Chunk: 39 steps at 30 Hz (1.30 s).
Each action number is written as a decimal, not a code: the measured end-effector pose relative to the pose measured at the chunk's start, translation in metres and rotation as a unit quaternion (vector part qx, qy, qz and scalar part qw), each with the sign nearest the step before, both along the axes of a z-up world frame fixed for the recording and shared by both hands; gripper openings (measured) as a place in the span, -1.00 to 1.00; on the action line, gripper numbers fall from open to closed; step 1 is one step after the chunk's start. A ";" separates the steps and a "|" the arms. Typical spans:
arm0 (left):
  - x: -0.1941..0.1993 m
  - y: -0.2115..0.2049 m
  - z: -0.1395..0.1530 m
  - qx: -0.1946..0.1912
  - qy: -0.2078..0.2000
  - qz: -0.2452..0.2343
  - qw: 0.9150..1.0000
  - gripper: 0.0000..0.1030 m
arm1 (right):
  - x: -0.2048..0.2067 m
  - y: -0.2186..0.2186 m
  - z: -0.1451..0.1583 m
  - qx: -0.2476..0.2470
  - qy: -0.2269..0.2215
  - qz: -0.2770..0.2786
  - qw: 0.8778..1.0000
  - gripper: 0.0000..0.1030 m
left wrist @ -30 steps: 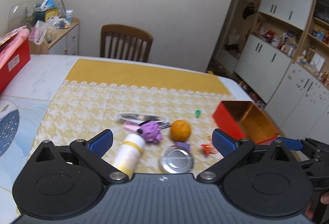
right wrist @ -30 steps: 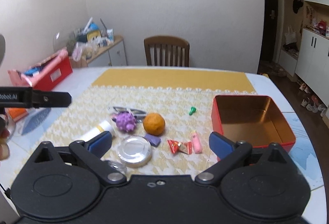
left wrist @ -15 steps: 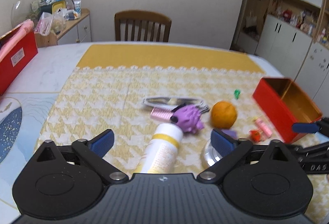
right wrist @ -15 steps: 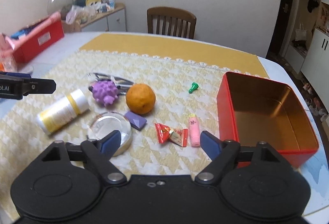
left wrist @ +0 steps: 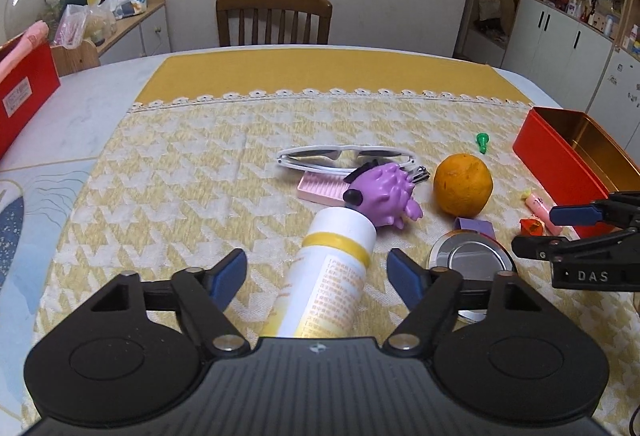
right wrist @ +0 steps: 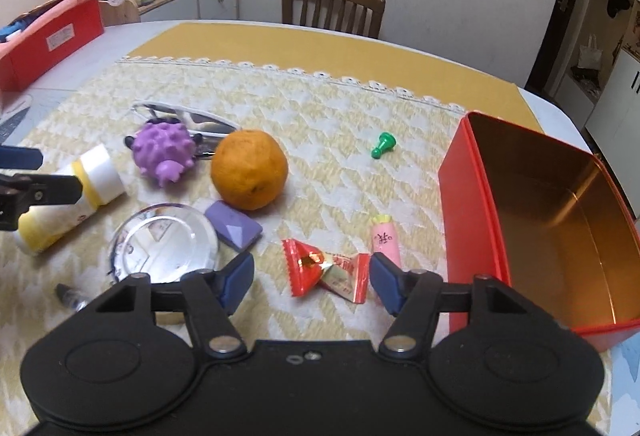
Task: Organize rigid objects
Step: 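Grasp the white pill bottle with left tool while right tool grasps red candy, then carry the pill bottle and red candy with both tools over the red tin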
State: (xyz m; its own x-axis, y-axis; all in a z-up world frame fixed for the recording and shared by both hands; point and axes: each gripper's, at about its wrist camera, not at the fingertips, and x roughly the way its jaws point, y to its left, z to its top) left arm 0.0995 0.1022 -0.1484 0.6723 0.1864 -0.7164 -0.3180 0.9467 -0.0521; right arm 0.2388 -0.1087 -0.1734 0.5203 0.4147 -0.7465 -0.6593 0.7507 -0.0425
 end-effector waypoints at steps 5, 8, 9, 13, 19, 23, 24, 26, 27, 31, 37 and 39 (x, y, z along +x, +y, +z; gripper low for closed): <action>0.007 0.007 -0.011 -0.020 0.018 0.002 1.000 0.18 | 0.006 0.001 -0.010 -0.007 0.013 -0.014 1.000 0.14; 0.009 0.008 -0.016 -0.023 0.024 -0.003 0.999 0.11 | 0.009 0.000 -0.011 -0.001 0.016 -0.023 1.000 0.13; 0.009 0.008 -0.017 -0.020 0.027 -0.005 0.999 0.11 | 0.010 -0.001 -0.011 0.000 0.017 -0.025 1.000 0.13; 0.007 0.005 -0.020 -0.018 0.029 -0.009 0.999 0.02 | 0.014 -0.005 -0.010 0.018 0.032 -0.038 0.999 -0.01; 0.005 0.002 -0.020 -0.009 0.028 -0.010 1.000 -0.05 | 0.015 -0.009 -0.008 0.024 0.034 -0.042 0.998 -0.30; 0.001 0.001 -0.020 -0.005 0.025 -0.007 1.000 -0.10 | 0.012 -0.011 -0.006 0.030 0.028 -0.039 0.998 -0.47; 0.000 0.001 -0.019 -0.002 0.026 -0.005 1.000 -0.11 | 0.011 -0.011 -0.005 0.029 0.026 -0.038 0.999 -0.49; -0.001 0.000 -0.019 0.005 0.028 -0.004 1.000 -0.11 | 0.009 -0.012 -0.003 0.028 0.024 -0.035 0.999 -0.49; -0.003 0.000 -0.019 0.007 0.029 -0.002 1.000 -0.11 | 0.008 -0.012 -0.002 0.028 0.022 -0.034 0.999 -0.50; -0.007 -0.001 -0.018 0.010 0.033 0.001 0.999 -0.11 | 0.003 -0.018 0.003 0.033 0.024 -0.031 0.999 -0.51; -0.020 -0.001 -0.012 0.004 0.037 0.011 0.999 -0.11 | -0.008 -0.026 0.018 0.046 0.030 -0.022 0.998 -0.51; -0.025 -0.002 -0.007 0.003 0.037 0.014 0.999 -0.12 | -0.012 -0.029 0.025 0.051 0.030 -0.019 0.998 -0.51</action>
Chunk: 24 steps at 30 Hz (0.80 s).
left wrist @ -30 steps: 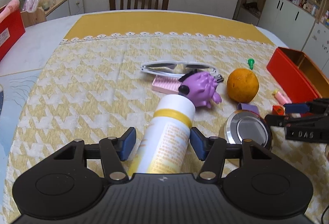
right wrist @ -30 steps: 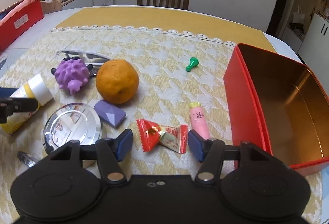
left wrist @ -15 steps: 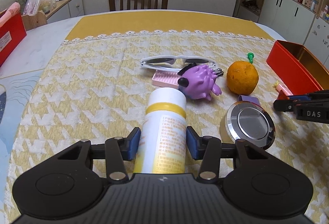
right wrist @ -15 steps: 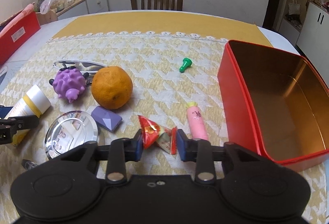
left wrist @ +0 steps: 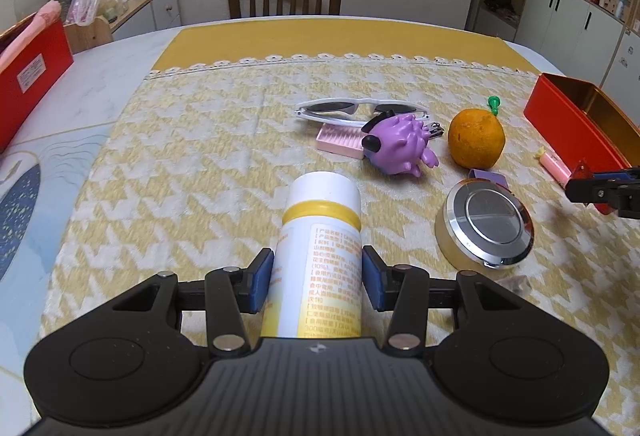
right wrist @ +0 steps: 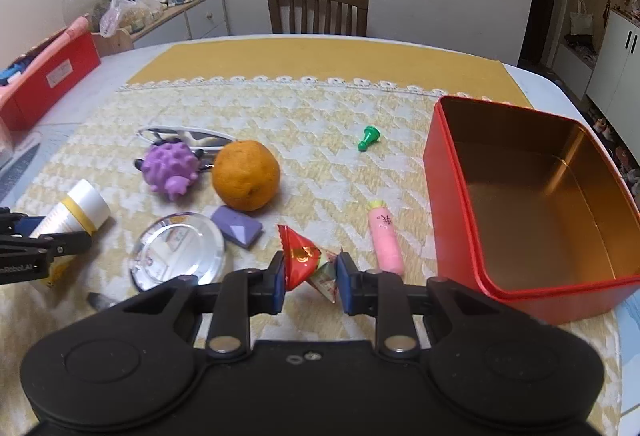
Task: Organize rigid objects
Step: 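Carry the pill bottle and red candy with both tools over the red tin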
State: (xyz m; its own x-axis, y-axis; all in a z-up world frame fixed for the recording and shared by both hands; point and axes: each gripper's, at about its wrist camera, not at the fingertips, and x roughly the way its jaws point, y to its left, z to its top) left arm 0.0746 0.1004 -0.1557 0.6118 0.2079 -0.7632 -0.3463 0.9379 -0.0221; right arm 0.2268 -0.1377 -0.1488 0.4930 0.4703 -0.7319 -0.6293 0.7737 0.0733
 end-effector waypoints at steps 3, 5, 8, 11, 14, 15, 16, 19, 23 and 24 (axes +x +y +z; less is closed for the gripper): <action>-0.007 -0.002 0.008 -0.011 0.003 0.000 1.000 -0.12 | -0.005 -0.007 0.011 0.011 0.003 0.001 1.000 -0.51; -0.010 -0.003 0.013 -0.026 0.007 0.000 1.000 -0.11 | -0.006 -0.013 0.020 0.022 0.007 0.001 1.000 -0.51; -0.016 -0.011 0.022 -0.027 0.003 -0.006 1.000 -0.12 | -0.008 -0.021 0.034 0.039 0.011 0.003 0.999 -0.51; -0.020 -0.018 0.032 -0.033 -0.002 -0.011 0.999 -0.11 | -0.010 -0.030 0.046 0.050 0.009 0.004 0.999 -0.51; -0.021 -0.026 0.043 -0.039 -0.014 -0.017 0.999 -0.12 | -0.010 -0.040 0.054 0.053 0.004 0.003 0.999 -0.51; -0.021 -0.029 0.047 -0.039 -0.018 -0.018 0.999 -0.11 | -0.009 -0.044 0.056 0.055 0.003 0.000 0.999 -0.51; -0.020 -0.032 0.051 -0.039 -0.022 -0.022 0.999 -0.11 | -0.008 -0.048 0.059 0.056 0.001 -0.002 0.998 -0.51; -0.014 -0.043 0.063 -0.041 -0.031 -0.033 0.998 -0.12 | -0.004 -0.059 0.065 0.058 -0.006 -0.011 0.998 -0.51; -0.003 -0.061 0.078 -0.045 -0.043 -0.050 0.997 -0.11 | 0.004 -0.076 0.072 0.066 -0.012 -0.023 0.997 -0.51; 0.001 -0.065 0.081 -0.047 -0.046 -0.054 0.996 -0.11 | 0.006 -0.080 0.073 0.066 -0.015 -0.027 0.997 -0.51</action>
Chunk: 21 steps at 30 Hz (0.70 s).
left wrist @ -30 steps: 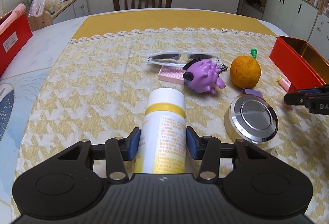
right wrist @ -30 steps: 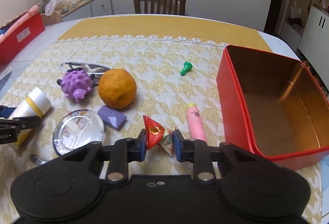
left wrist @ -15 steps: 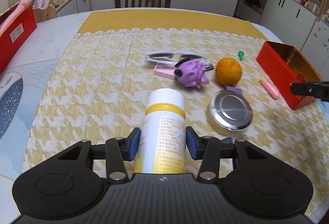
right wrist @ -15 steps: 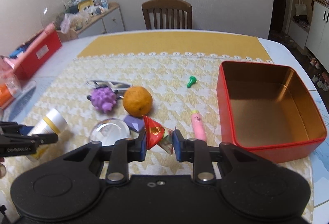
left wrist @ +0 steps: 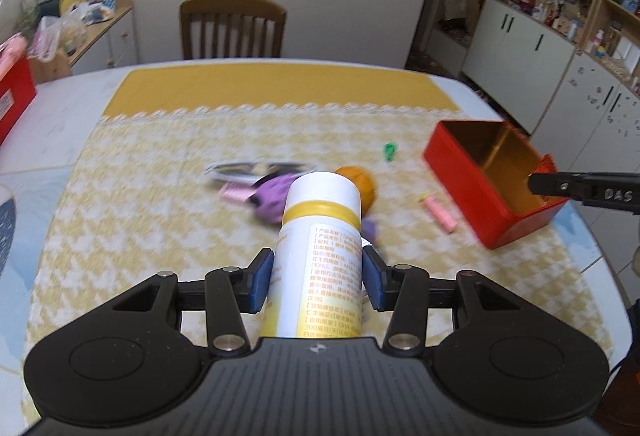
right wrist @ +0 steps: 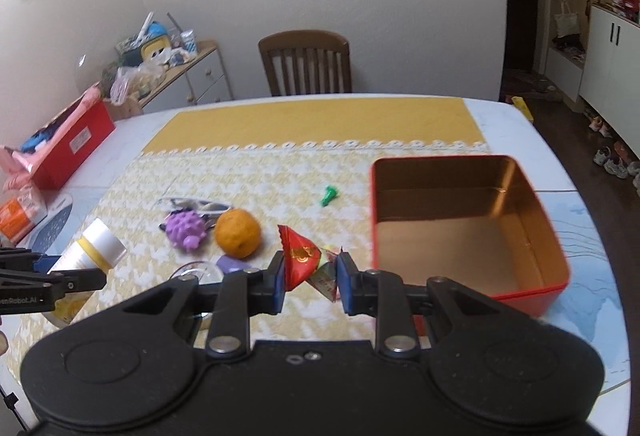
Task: Organize rigid objects
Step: 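Carry the pill bottle and red candy with both tools over the red tin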
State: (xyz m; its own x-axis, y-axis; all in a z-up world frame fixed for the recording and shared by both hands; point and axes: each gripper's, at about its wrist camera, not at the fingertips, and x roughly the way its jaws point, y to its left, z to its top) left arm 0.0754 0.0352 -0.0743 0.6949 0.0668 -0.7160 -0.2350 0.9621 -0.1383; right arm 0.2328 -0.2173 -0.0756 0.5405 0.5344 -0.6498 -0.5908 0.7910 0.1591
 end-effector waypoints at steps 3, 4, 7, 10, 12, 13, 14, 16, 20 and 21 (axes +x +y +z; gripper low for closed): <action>0.015 -0.013 0.008 -0.005 -0.006 -0.013 1.000 -0.11 | 0.007 -0.013 0.003 0.003 -0.004 -0.010 1.000 -0.51; 0.021 -0.017 0.011 -0.005 -0.008 -0.018 1.000 -0.11 | 0.009 -0.017 0.004 0.003 -0.005 -0.013 1.000 -0.51; 0.040 -0.033 0.017 -0.002 -0.015 -0.035 0.999 -0.11 | 0.016 -0.026 0.005 0.000 -0.010 -0.018 1.000 -0.51; 0.059 -0.050 0.022 -0.003 -0.019 -0.051 0.999 -0.11 | 0.025 -0.036 0.002 -0.004 -0.010 -0.026 1.000 -0.51; 0.073 -0.062 0.023 -0.003 -0.019 -0.060 0.998 -0.11 | 0.033 -0.043 0.000 -0.002 -0.006 -0.033 0.999 -0.51; 0.081 -0.067 0.023 -0.002 -0.019 -0.065 0.998 -0.11 | 0.036 -0.047 -0.001 -0.001 -0.004 -0.037 0.999 -0.51; 0.089 -0.073 0.023 -0.001 -0.020 -0.070 0.997 -0.11 | 0.039 -0.050 -0.002 -0.002 -0.004 -0.039 0.999 -0.51; 0.104 -0.082 0.022 -0.003 -0.018 -0.077 0.997 -0.11 | 0.046 -0.055 -0.004 -0.004 -0.005 -0.042 0.999 -0.51; 0.135 -0.099 0.018 -0.005 -0.012 -0.090 0.996 -0.11 | 0.060 -0.065 -0.010 -0.007 0.002 -0.045 0.999 -0.51; 0.141 -0.103 0.017 -0.007 -0.010 -0.093 0.996 -0.11 | 0.063 -0.067 -0.012 -0.009 0.003 -0.045 0.999 -0.51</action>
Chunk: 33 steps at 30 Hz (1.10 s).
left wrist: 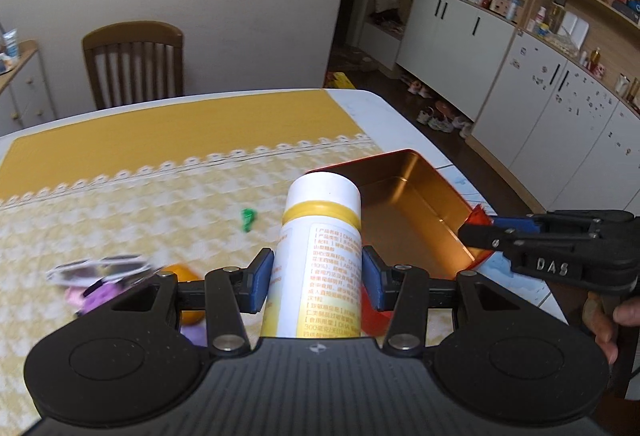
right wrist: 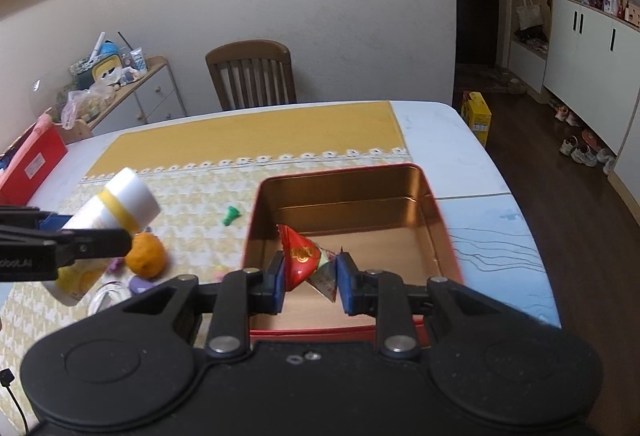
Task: Organize rigid objects
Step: 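Carry the pill bottle and red candy with both tools over the red tin, then release the pill bottle from left tool while right tool drops candy into tin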
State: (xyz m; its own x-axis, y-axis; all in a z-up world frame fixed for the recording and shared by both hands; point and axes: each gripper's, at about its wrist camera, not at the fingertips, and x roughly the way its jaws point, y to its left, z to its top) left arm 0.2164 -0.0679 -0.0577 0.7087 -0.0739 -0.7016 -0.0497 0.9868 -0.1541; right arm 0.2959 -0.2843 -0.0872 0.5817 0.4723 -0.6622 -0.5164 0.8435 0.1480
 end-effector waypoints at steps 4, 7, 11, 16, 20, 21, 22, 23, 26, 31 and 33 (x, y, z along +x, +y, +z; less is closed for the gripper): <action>0.031 -0.014 -0.005 -0.008 0.007 -0.006 1.000 -0.11 | 0.011 -0.005 -0.006 -0.006 0.004 0.008 1.000 -0.51; 0.052 -0.025 -0.008 -0.011 0.009 -0.010 1.000 -0.11 | 0.020 -0.007 -0.011 -0.014 0.006 0.014 1.000 -0.51; 0.078 -0.036 -0.016 -0.013 0.020 -0.010 1.000 -0.11 | 0.031 -0.009 -0.019 -0.023 0.011 0.027 0.999 -0.51; 0.108 -0.048 -0.037 -0.006 0.038 -0.006 0.999 -0.11 | 0.042 -0.004 -0.032 -0.054 0.008 0.049 0.997 -0.51; 0.127 -0.054 -0.053 -0.011 0.053 -0.008 0.999 -0.11 | 0.050 0.002 -0.042 -0.080 0.010 0.072 0.994 -0.51; 0.131 -0.056 -0.057 -0.007 0.057 -0.012 0.998 -0.11 | 0.050 0.004 -0.045 -0.089 0.009 0.081 0.993 -0.51; 0.135 -0.059 -0.061 -0.004 0.061 -0.016 0.998 -0.11 | 0.050 0.006 -0.047 -0.099 0.006 0.090 0.991 -0.51; 0.137 -0.061 -0.065 -0.002 0.066 -0.020 0.998 -0.11 | 0.050 0.008 -0.049 -0.108 0.005 0.099 0.989 -0.51; 0.143 -0.066 -0.075 -0.002 0.077 -0.021 0.997 -0.11 | 0.052 0.012 -0.057 -0.135 0.000 0.115 0.984 -0.51; 0.151 -0.072 -0.085 -0.004 0.086 -0.022 0.996 -0.11 | 0.054 0.014 -0.066 -0.157 0.000 0.123 0.980 -0.51; 0.154 -0.074 -0.089 -0.005 0.092 -0.023 0.995 -0.11 | 0.053 0.015 -0.067 -0.162 0.001 0.124 0.979 -0.50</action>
